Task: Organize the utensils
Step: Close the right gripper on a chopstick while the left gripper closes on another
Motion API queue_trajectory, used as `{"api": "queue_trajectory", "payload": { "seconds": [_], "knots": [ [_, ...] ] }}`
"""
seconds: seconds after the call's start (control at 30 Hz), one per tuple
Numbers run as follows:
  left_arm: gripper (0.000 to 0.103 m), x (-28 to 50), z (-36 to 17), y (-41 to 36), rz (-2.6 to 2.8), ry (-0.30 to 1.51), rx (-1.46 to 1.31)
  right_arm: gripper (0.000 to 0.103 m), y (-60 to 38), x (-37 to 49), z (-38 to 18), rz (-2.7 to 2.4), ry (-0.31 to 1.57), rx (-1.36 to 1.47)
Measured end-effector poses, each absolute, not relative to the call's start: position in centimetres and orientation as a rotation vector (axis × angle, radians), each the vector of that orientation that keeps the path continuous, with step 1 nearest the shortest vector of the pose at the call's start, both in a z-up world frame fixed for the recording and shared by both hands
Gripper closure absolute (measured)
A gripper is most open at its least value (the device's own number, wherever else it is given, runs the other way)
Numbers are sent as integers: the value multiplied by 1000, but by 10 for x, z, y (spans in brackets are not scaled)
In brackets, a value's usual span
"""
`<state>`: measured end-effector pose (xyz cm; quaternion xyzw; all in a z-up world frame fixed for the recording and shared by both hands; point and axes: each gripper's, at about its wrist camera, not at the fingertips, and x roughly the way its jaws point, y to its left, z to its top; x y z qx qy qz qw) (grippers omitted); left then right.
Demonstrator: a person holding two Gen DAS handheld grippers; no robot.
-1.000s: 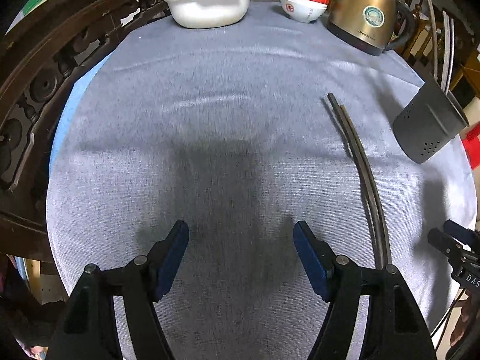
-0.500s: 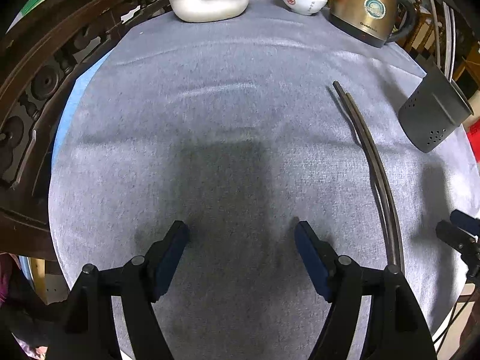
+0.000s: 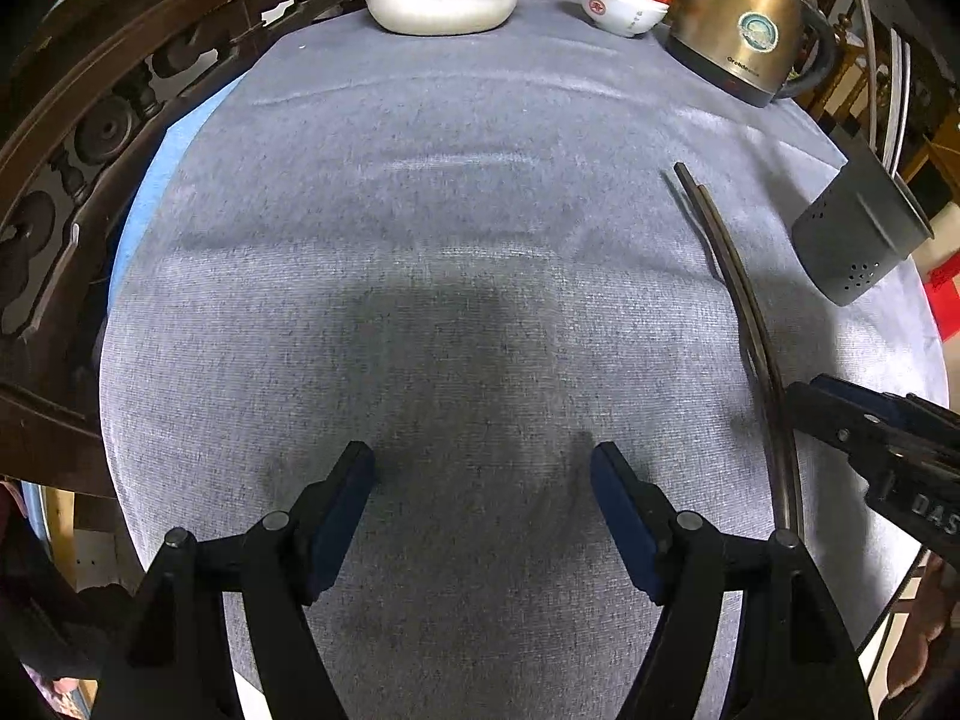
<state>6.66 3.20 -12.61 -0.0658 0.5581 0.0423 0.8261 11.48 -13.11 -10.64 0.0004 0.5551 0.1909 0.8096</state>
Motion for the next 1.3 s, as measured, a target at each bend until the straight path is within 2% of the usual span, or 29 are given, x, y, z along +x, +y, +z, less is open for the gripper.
{"api": "queue_trajectory", "payload": {
  "seconds": [0.27,0.33,0.77,0.8,0.87,0.9,0.93,0.97,1.1,1.3],
  "knots": [
    [28,70,-127,32,79,1192,-158,80,-125,127,-114,399,1210,-68],
    [28,72,-127,31,71,1197,-162,93,-126,128,-114,392,1219,-79],
    [28,129,-106,-41,-43,1227,-128,95,-174,124,-119,380,1252,17],
    [30,131,-110,-45,-47,1237,-110,95,-175,124,-119,385,1251,24],
    [59,136,-117,-53,-82,1256,-110,95,-179,124,-119,391,1255,26],
    [66,138,-117,-54,-125,1269,-116,95,-183,123,-119,393,1257,20],
    [92,138,-117,-57,-146,1292,-110,95,-185,123,-119,394,1258,18],
    [97,137,-118,-58,-134,1321,-84,95,-189,122,-119,393,1260,18],
    [97,121,-114,-45,-173,1328,-31,95,-201,115,-116,389,1273,15],
    [94,110,-105,-11,-206,1381,-113,93,-206,117,-116,413,1301,27]
  ]
}}
